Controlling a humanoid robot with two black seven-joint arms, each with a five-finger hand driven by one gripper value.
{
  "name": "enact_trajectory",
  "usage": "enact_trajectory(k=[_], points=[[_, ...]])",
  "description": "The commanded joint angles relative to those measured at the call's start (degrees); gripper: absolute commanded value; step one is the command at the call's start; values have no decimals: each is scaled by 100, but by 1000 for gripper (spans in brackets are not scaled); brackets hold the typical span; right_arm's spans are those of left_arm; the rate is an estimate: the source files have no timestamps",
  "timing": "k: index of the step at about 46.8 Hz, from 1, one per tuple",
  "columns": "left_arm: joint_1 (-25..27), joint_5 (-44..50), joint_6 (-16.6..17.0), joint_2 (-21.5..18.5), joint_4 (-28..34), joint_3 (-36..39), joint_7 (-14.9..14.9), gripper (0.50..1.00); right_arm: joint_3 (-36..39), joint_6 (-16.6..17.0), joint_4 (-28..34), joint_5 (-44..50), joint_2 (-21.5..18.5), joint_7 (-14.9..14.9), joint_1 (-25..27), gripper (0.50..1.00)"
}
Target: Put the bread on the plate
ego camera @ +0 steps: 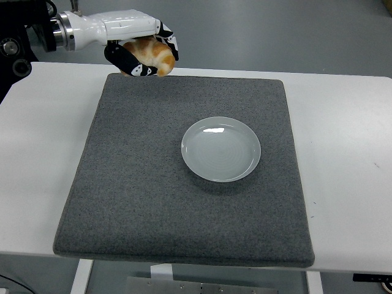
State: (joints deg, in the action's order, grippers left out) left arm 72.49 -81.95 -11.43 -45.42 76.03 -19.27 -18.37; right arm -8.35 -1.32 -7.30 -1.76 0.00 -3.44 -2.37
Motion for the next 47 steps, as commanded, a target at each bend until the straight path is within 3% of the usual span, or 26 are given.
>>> enact_trajectory(k=[1,16,47], points=[[90,13,-26,200,-1,11,0,500,0,0,0,0,0,1,0,930],[134,-75,-105,912,-18,29,27,500,0,0,0,0,0,1,0,930],[-103,-497,-35,1818,-484,178,53,500,0,0,0,0,0,1,0,930]])
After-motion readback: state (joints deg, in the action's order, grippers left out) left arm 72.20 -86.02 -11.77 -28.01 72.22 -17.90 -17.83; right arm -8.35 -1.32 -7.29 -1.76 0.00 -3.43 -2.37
